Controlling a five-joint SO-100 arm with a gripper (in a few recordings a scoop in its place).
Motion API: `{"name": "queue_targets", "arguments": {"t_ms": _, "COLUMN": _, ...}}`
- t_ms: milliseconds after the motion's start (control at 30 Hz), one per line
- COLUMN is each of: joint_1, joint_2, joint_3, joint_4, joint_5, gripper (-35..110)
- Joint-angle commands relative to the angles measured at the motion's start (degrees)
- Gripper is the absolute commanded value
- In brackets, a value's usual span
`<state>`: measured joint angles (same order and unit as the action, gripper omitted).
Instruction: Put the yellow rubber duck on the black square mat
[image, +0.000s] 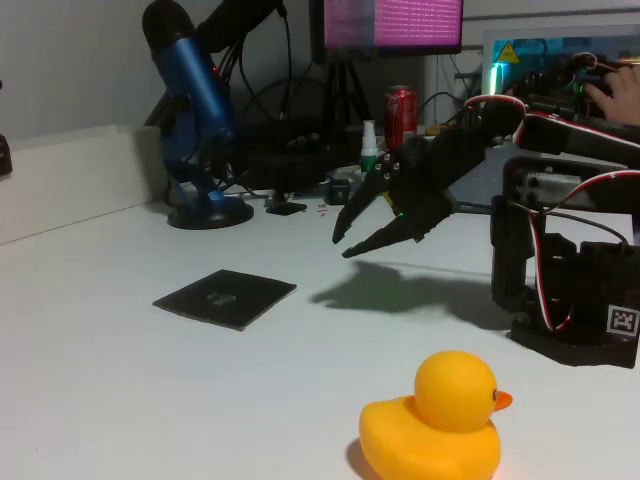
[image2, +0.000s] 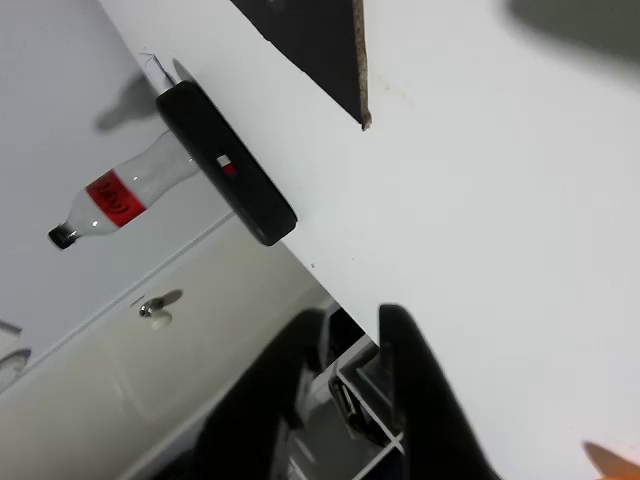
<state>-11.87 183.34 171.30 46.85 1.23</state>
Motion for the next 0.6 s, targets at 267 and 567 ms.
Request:
{"name": "queue_targets", "arguments": {"t_ms": 267, "joint_1": -0.8, "joint_2": -26.1, "joint_3": -22.3, "joint_4": -0.4, "joint_5": 0.5, "gripper": 6}}
{"name": "queue_targets", "arguments": {"t_ms": 567, "joint_1": -0.8, "joint_2": -39.1, "joint_3": -42.5, "joint_4": -0.4, "joint_5": 0.5, "gripper": 6}}
